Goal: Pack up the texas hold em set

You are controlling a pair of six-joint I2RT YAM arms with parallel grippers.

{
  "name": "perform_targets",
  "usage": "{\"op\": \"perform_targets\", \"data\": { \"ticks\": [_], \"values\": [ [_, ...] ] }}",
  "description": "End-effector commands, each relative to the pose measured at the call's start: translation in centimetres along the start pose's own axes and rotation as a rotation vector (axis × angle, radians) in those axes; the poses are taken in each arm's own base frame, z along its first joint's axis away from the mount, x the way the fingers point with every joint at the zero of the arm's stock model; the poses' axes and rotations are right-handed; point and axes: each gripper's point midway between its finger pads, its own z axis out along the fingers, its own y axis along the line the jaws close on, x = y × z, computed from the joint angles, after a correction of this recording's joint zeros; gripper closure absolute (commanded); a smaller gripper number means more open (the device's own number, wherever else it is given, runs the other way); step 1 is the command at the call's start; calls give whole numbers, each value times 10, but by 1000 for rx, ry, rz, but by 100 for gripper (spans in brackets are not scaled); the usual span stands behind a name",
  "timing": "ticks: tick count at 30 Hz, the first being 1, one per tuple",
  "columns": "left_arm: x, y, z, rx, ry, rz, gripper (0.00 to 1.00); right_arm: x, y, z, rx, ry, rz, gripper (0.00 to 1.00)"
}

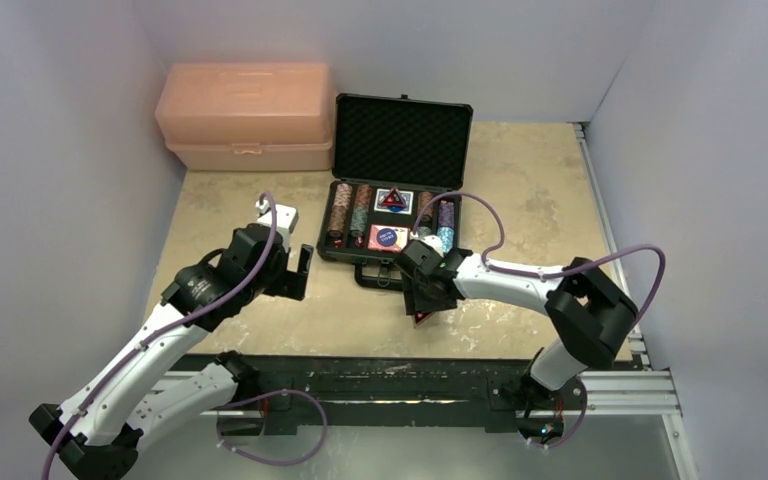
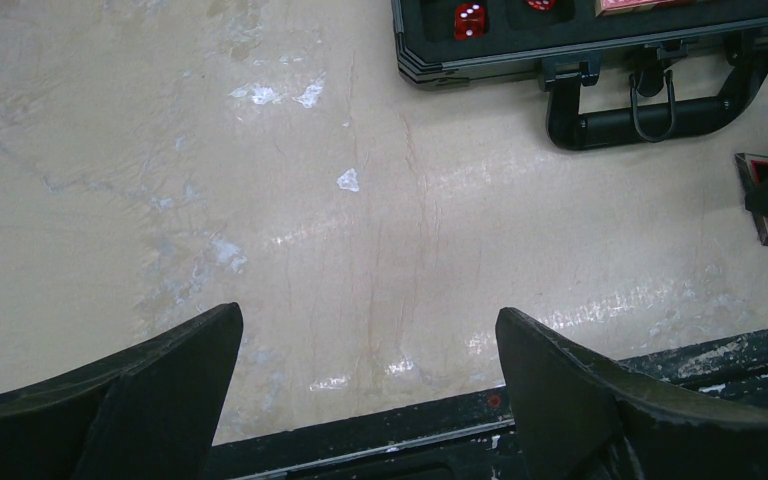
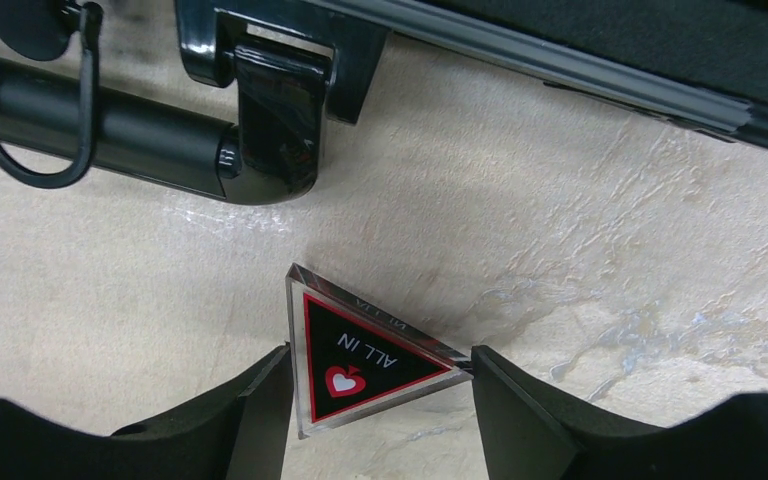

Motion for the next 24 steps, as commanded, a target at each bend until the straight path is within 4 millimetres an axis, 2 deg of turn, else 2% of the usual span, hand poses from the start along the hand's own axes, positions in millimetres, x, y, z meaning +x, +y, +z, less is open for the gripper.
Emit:
{"op": "perform_targets", "data": {
  "ticks": [1,24],
  "values": [
    [-3,3,-1,-10,-19,14,2,-25,11,-22,-50,-91,2,53],
    [-2,3,0,-14,-12,16,2,-66,24,-77,-163,-260,-58,55]
  ]
}}
